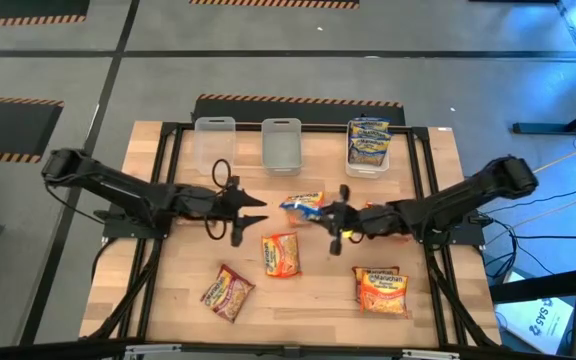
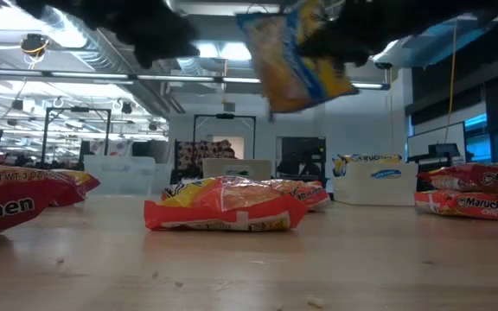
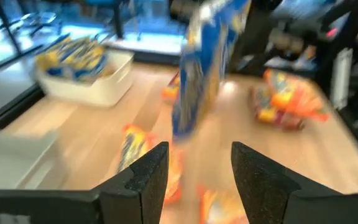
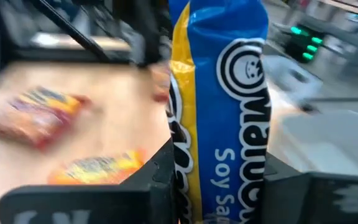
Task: Sort Maruchan noodles
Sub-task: Put the blue noodle pack into the white bin
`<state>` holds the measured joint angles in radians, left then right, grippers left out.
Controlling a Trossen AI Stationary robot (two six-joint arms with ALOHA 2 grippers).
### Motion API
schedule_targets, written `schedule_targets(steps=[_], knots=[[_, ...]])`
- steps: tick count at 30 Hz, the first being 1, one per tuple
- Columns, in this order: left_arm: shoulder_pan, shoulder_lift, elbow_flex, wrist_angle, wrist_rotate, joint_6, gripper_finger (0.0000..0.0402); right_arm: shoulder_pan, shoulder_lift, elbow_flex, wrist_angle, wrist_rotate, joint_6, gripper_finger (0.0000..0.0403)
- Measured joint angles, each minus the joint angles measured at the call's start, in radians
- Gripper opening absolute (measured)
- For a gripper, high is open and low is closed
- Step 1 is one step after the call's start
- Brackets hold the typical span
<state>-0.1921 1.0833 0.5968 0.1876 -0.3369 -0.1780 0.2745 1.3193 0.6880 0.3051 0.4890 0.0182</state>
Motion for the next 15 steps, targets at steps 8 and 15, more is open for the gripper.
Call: schedule_targets(steps=[8,15], knots=[[0.000,-0.039,0.000,-0.162,-0.090,-0.056,0.0168,-0.098,-0.293,0.000,-0.420,0.150,0.000,0.0081],[-0.001,-0.024,-0.001,-0.165,-0.064,-0.061,0.0166,-0.404,-0.404,0.110,-0.903,0.030,0.002,0.0084]])
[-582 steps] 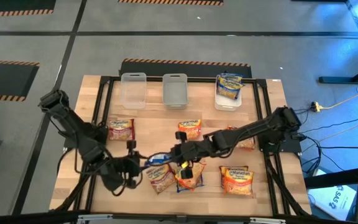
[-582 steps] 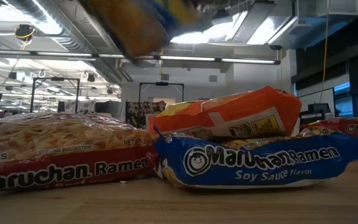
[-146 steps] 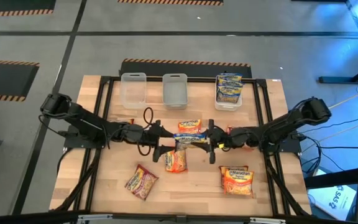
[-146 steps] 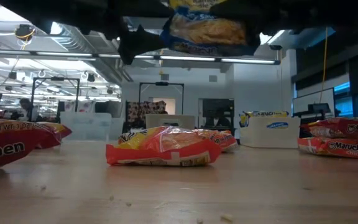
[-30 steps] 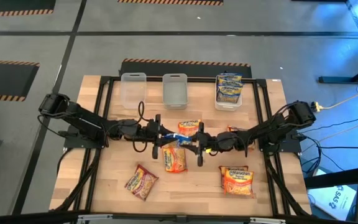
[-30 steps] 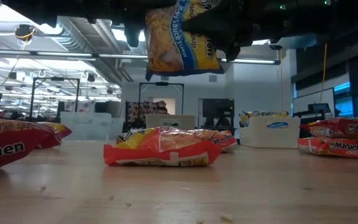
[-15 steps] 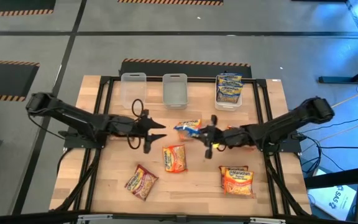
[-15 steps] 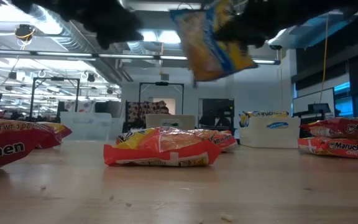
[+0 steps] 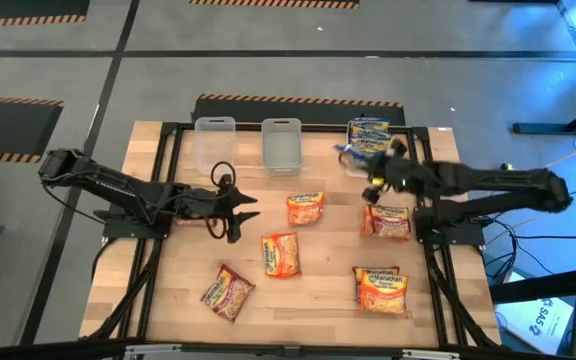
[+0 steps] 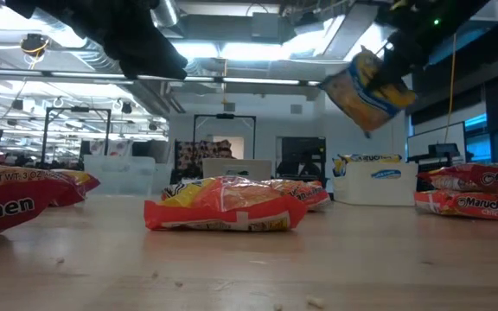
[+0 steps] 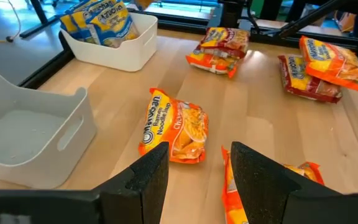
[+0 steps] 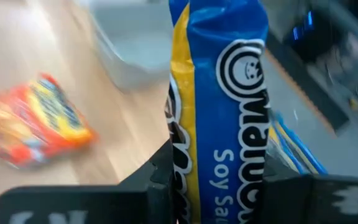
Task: Sort Maruchan noodles
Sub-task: Put the blue noodle pack into the white bin
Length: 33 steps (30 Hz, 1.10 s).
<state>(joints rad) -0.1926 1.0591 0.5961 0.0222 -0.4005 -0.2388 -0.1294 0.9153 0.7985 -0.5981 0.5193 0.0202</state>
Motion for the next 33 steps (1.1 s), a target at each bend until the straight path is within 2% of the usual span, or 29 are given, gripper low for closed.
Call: schedule_targets(steps=[7,13,18,23,33], knots=[[-0.004,0.002,0.000,-0.001,0.000,-0.016,0.0166,-0.285,0.076,0.132,-0.199,-0.247,-0.158,0.0082],[-0.015,0.002,0.000,-0.003,0.001,-0.021,0.0166,-0.436,0.208,0.199,-0.328,-0.343,-0.291,0.0081],[-0.017,0.002,0.000,-0.004,0.001,-0.021,0.0166,-0.483,0.298,0.210,-0.355,-0.357,-0.405,0.0081],[-0.017,0.002,0.000,-0.003,0.001,-0.021,0.0166,-0.480,0.352,0.210,-0.362,-0.367,-0.467,0.0081],[-0.016,0.002,0.000,-0.003,-0.009,-0.021,0.0166,-0.480,0.494,0.210,-0.416,-0.346,-0.486,0.0082]])
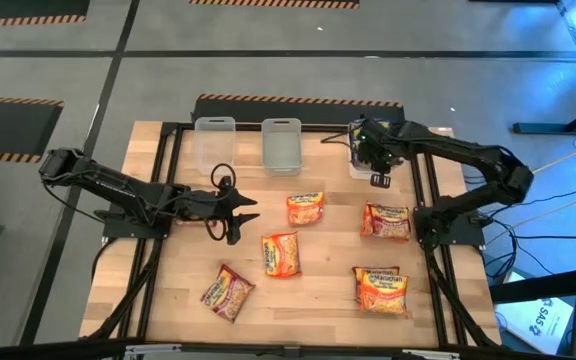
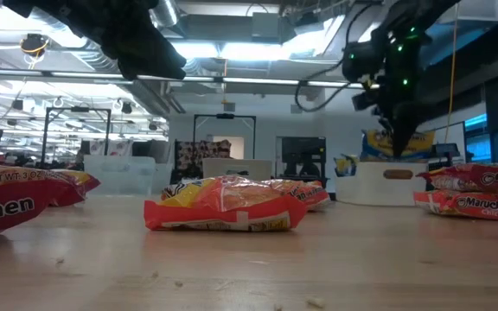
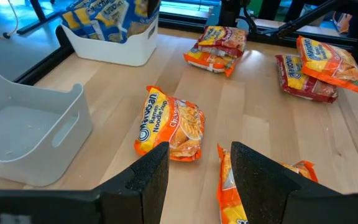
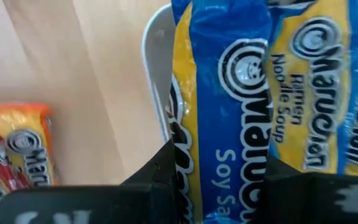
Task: Sort Maruchan noodles
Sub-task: Put the blue noodle pack into the white bin
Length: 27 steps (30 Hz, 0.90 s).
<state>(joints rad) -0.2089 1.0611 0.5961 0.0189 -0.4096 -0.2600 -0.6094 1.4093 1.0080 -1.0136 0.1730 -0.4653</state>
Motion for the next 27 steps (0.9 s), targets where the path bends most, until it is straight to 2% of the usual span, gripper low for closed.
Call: schedule_targets(steps=[12,17,20,27], knots=[[0.000,0.000,0.000,0.000,-0.001,0.000,0.0166,0.000,0.125,0.000,-0.006,-0.035,-0.069,0.0082],[0.000,0.000,0.000,0.000,-0.001,0.000,0.0166,0.000,0.148,0.000,0.042,0.020,-0.086,0.0086],[0.000,0.000,0.000,0.000,-0.001,0.000,0.0166,0.002,0.150,0.000,0.063,0.084,-0.082,0.0108],[0.000,0.000,0.000,0.000,0.005,0.007,0.0166,0.010,0.148,0.010,0.047,0.207,-0.056,0.0203]])
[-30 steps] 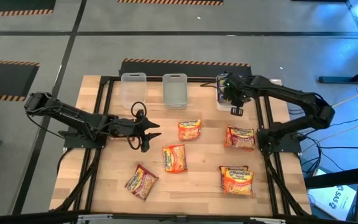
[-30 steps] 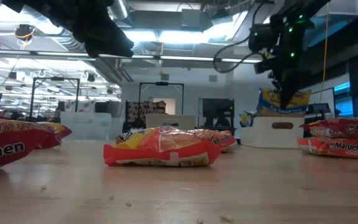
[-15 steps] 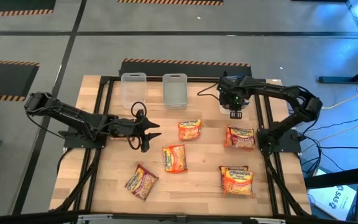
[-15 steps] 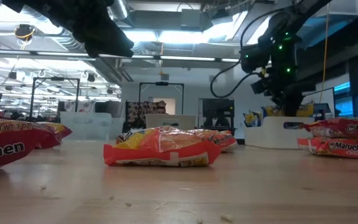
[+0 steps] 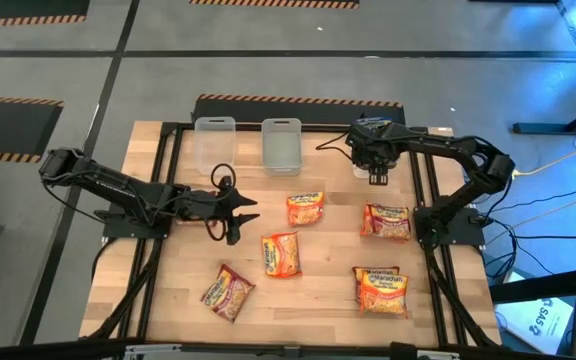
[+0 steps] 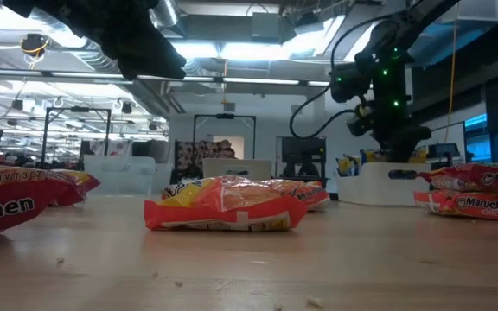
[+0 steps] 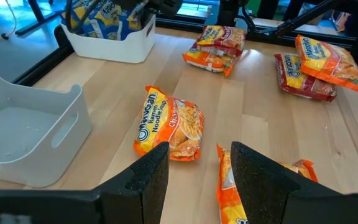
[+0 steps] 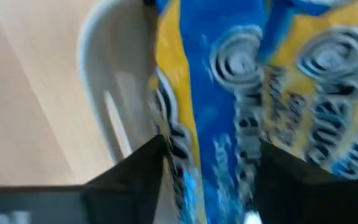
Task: Sort Maruchan noodles
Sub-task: Put the blue noodle pack into the white bin, then put the orange noodle pack into the gray bin
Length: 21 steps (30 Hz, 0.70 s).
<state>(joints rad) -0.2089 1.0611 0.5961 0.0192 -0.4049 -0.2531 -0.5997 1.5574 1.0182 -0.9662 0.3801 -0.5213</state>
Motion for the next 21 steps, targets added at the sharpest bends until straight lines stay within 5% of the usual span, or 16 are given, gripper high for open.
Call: schedule_targets(steps=[7,14,21], knots=[[0.000,0.000,0.000,0.000,0.002,0.001,0.0166,0.025,-0.022,0.070,0.005,0.131,0.048,0.0235],[0.000,0.000,0.000,0.000,0.003,0.001,0.0166,0.046,-0.030,0.074,-0.014,0.141,0.146,0.0235],[0.000,0.000,0.000,0.000,0.003,-0.007,0.0166,0.186,-0.123,0.075,-0.104,0.146,0.329,0.0236]])
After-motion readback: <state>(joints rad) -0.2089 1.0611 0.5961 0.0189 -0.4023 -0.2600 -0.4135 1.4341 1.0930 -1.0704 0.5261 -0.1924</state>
